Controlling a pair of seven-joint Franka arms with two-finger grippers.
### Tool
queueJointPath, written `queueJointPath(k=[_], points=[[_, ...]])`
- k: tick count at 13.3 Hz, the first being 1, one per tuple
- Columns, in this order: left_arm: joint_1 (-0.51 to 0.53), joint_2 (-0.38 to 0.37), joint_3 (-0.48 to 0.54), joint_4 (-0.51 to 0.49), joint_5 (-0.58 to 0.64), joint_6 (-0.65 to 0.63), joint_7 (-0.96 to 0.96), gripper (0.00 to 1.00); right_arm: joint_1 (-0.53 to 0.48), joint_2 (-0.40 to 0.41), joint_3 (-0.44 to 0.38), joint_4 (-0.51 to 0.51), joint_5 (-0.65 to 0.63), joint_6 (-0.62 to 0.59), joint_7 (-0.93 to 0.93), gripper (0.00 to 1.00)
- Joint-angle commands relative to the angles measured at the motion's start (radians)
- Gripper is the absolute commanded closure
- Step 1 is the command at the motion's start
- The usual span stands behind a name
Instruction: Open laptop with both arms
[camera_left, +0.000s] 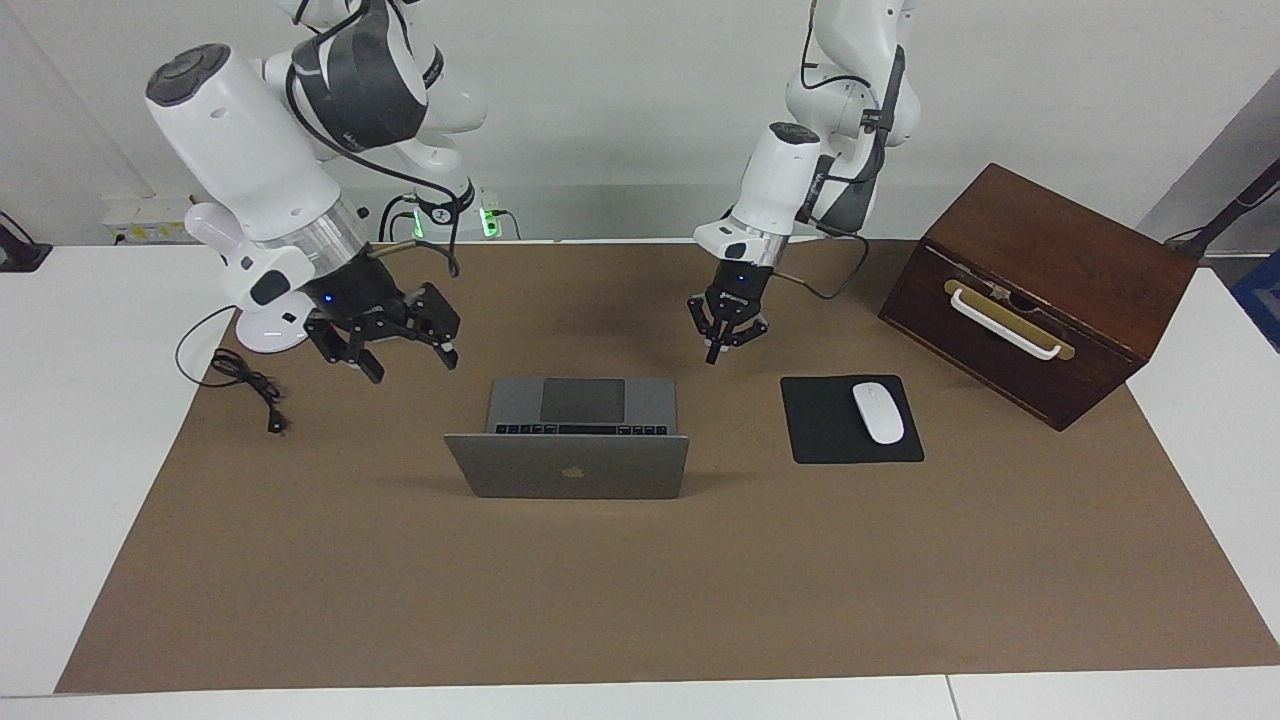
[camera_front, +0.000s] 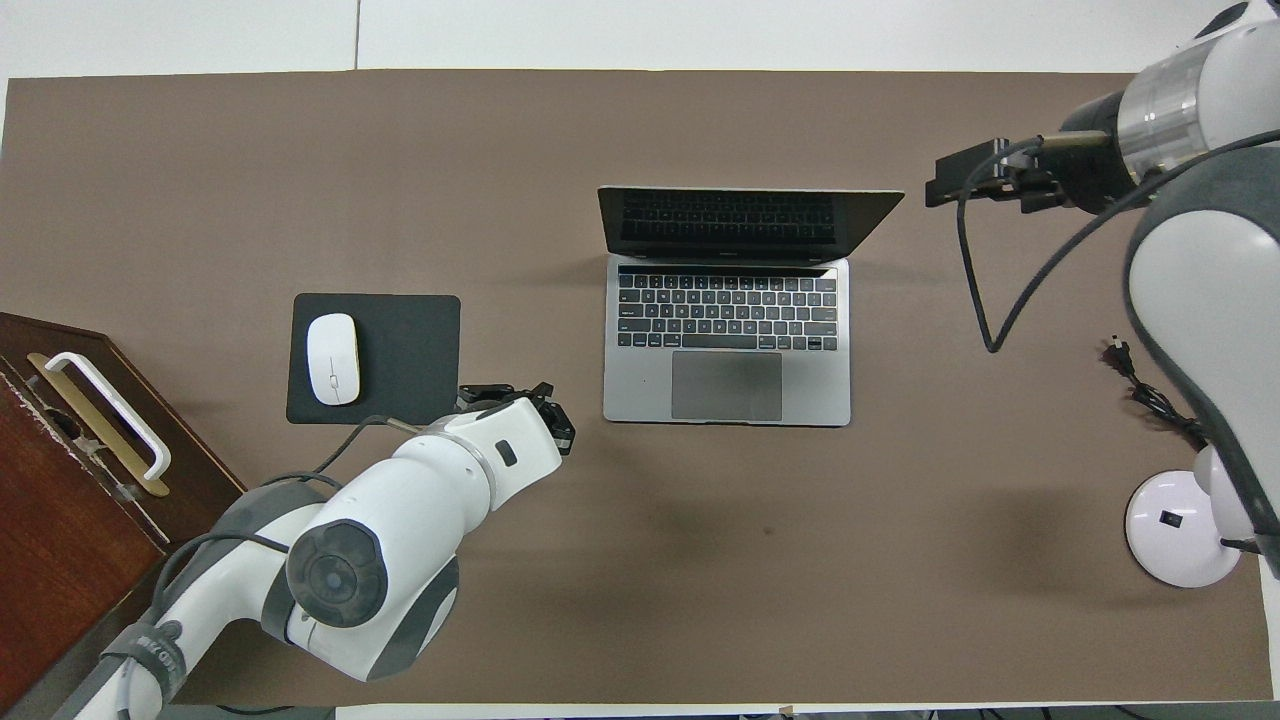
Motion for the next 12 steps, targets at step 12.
queueJointPath(k=[12], points=[[0.407,-0.150,-0.002,0.425,0.046,-0.925,0.377,0.80,-0.117,-0.210,-0.009,-0.131,-0.137,-0.203,0.052,0.00]])
